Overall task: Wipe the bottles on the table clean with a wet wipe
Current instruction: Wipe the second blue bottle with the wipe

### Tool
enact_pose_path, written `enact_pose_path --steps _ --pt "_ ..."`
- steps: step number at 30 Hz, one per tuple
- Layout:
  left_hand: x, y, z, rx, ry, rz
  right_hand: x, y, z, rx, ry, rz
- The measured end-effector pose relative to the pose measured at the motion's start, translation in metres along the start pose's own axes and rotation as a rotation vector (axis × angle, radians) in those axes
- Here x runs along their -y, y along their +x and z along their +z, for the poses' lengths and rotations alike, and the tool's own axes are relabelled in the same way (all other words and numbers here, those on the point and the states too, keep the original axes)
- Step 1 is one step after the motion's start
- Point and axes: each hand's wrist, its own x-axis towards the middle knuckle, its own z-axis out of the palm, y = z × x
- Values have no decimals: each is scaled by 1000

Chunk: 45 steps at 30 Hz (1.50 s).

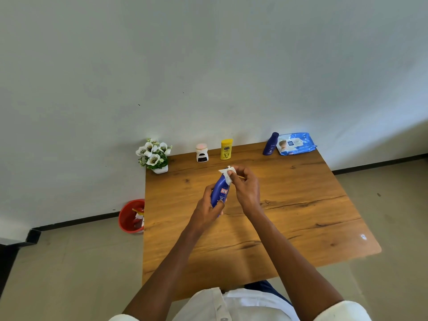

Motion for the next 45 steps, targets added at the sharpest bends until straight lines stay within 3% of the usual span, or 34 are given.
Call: enact_pose_path --steps 5,12,15,19,25,32,39,45 --pt "1 1 -4 19 -119 -52 -3 0 -2 5 185 87" --pt "-1 6 -4 -11 -246 -169 -11 1 -15 -99 155 178" --pt "0 6 -4 -5 -271 -190 -7 -4 -21 -122 228 158" --pt "0 6 0 2 -273 -186 2 -5 -18 -23 280 77" --pt "-9 2 8 -42 -269 -130 6 -3 -6 73 176 76" --pt "-9 0 2 -40 -223 -121 10 -2 -10 86 227 133" --pt "-14 3 -8 15 -220 -153 4 3 -17 82 -11 54" --pt "-14 9 -1 1 -318 -177 8 -2 -12 18 138 79"
